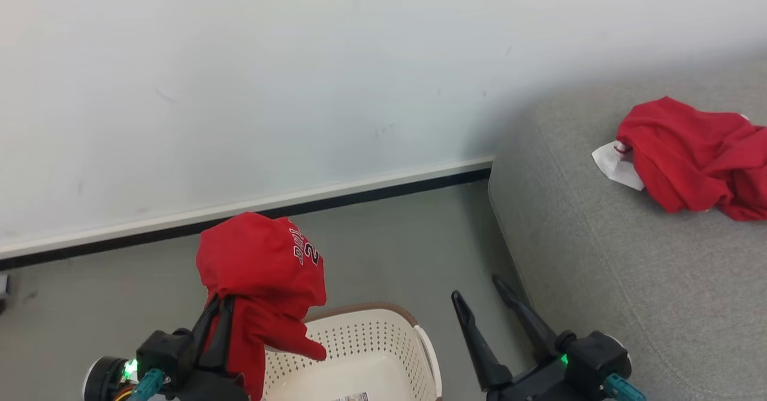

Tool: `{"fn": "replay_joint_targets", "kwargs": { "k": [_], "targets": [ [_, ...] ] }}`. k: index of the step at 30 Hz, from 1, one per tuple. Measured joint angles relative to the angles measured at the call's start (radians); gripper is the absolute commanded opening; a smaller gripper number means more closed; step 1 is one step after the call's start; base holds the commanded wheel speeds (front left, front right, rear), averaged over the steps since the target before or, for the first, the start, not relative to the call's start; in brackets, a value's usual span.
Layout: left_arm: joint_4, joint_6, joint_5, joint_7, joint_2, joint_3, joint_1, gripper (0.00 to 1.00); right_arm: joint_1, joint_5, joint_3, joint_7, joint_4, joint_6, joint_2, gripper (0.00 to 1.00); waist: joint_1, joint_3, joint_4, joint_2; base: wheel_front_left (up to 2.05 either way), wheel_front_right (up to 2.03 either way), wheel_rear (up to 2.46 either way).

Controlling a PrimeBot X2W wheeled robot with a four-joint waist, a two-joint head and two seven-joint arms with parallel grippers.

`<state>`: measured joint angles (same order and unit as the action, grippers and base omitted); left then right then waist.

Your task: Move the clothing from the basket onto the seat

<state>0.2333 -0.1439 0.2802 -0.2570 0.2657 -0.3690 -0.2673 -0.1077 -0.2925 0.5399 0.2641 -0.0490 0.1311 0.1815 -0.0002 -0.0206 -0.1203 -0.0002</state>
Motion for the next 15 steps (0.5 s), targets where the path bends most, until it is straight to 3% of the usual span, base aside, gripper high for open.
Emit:
{"fn": "replay_joint_targets", "kwargs": {
  "k": [15],
  "targets": [
    [-0.043,0.049,0.035,0.089,-0.023,-0.058,-0.082,0.0,-0.051,-0.016,0.18,0.0,-0.045,0.0,0.035,1.0,0.0002,0.066,-0.014,0.0002,0.0,0.0,0.0]
  ]
}}
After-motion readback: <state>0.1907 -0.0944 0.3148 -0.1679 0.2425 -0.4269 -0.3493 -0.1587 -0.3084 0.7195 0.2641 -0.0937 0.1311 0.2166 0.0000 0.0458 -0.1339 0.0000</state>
